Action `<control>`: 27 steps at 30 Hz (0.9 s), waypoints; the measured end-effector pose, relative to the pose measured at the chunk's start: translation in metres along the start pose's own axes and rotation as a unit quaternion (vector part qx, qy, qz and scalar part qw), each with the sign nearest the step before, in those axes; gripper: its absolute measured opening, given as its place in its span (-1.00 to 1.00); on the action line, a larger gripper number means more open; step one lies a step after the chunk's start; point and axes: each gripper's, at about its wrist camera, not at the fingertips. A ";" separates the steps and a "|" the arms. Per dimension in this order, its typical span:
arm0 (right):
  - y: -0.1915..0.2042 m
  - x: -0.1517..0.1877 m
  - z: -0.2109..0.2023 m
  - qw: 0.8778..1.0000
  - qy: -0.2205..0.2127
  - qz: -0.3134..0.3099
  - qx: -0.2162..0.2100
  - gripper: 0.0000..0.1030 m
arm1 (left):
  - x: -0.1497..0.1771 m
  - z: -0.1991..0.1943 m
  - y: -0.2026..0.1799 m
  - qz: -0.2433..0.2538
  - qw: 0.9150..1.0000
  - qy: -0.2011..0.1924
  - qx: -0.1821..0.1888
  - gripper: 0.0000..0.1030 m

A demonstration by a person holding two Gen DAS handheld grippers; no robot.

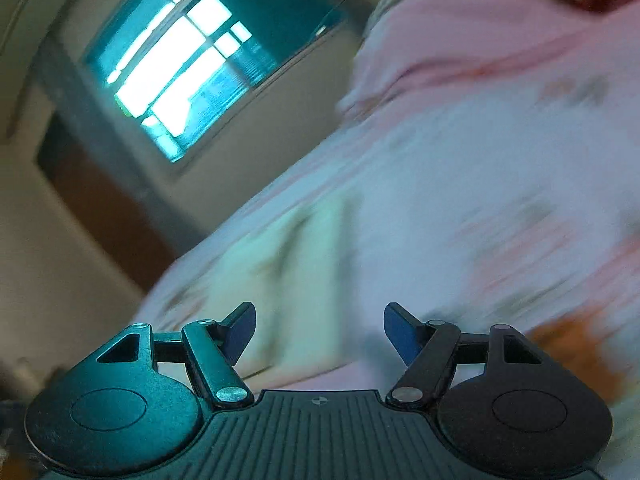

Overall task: Fold small clothes
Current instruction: 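Grasp the folded sweater edge with the right gripper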

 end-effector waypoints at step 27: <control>0.023 0.033 0.094 0.992 0.112 0.044 -0.025 -0.86 | 0.013 0.038 0.003 -0.006 1.000 -0.011 0.011 0.49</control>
Point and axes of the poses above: each gripper's, at about its wrist camera, not at the fingertips, and z roughly the way its jaws point, y to its left, x to its underside, and after that the axes turned 14 degrees about -y, right-handed
